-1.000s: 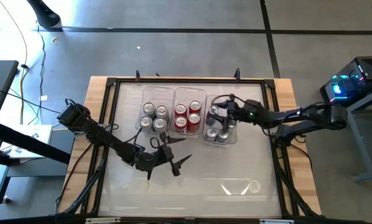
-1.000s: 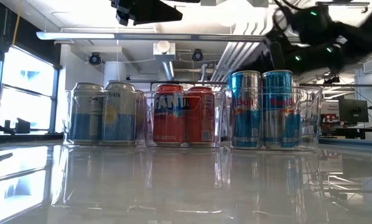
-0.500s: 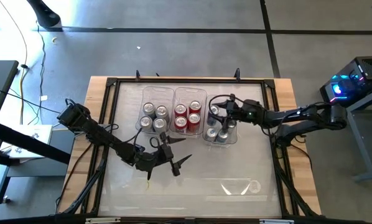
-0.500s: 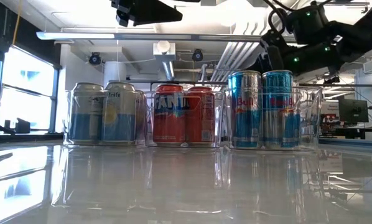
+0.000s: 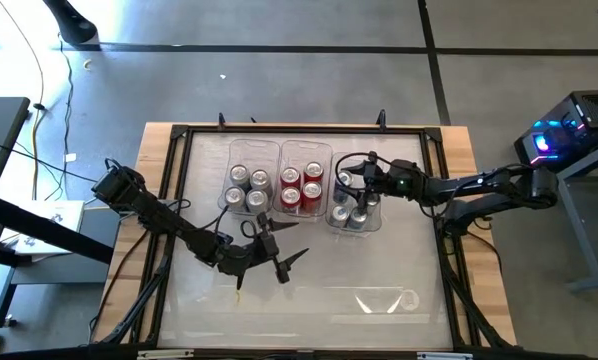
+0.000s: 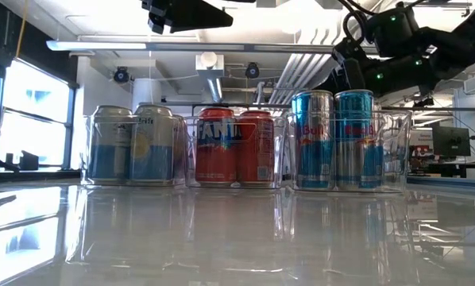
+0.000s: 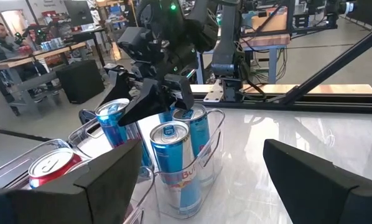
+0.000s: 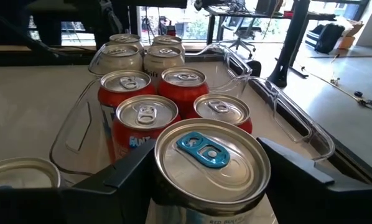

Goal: Sort soda cans
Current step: Put the top left blue soda can inside the right transparent bin upright, then return to Home Position

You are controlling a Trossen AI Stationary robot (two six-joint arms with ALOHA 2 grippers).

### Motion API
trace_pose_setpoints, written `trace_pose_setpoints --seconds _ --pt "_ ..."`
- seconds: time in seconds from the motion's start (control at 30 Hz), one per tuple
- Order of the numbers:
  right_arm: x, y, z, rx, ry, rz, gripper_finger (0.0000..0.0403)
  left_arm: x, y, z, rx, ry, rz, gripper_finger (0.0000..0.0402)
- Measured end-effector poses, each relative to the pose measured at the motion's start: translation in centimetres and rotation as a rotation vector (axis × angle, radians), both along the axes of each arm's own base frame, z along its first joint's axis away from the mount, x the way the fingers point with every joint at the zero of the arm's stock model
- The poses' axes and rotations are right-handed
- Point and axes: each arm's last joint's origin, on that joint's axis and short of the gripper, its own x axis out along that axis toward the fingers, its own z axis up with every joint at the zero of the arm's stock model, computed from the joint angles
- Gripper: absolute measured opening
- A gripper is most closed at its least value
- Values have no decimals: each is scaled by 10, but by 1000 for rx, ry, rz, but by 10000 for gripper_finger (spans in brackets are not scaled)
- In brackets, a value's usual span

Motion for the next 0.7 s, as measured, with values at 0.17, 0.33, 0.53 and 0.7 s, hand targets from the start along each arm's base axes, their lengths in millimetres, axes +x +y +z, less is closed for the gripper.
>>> trace_pose_setpoints --seconds 0.17,0.33,0.53,0.7 --pt "0 0 0 -6 3 2 276 0 0 0 0 0 0 330" --pt "0 0 0 -10 4 2 317 0 0 0 0 0 1 330" --pt "0 0 2 -24 -22 4 325 0 0 0 0 0 1 330" --pt "0 0 5 -32 -51 4 325 0 0 0 2 3 2 330"
